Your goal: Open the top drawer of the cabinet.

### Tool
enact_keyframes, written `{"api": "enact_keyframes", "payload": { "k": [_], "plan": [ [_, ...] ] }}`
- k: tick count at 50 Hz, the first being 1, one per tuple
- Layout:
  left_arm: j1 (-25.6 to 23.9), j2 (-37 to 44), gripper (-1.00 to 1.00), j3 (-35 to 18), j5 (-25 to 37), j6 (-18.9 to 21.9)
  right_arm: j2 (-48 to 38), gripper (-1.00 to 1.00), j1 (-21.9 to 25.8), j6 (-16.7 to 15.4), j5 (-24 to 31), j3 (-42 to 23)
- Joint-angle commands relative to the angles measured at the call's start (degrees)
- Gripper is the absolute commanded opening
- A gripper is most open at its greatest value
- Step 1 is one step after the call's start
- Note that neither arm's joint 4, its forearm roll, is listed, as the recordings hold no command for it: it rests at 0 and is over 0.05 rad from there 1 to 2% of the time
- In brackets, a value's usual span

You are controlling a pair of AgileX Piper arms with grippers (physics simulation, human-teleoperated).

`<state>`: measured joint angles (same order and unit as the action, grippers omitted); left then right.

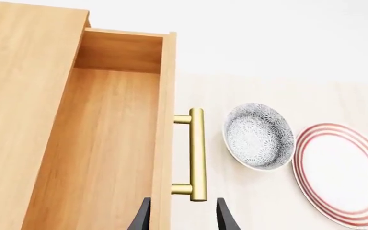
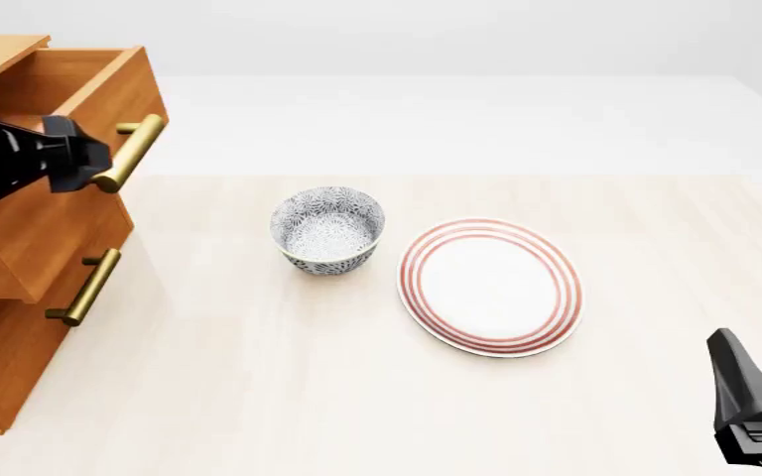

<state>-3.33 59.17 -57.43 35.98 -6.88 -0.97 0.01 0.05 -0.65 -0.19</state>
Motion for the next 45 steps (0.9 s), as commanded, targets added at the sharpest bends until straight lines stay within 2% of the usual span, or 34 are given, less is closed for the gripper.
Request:
{"api": "enact_keyframes", "payload": {
  "k": [1,45],
  "plan": [
    [-1.71,0.55,1.00,-0.31,0.33,-0.05,0.00,1.00,0.00,0.01,0.00,0.00],
    [-8.37,2.96,1.00,-1.01,0.24,1.20,0.01,1.00,0.00,-0.01,0.00,0.00]
  ]
}}
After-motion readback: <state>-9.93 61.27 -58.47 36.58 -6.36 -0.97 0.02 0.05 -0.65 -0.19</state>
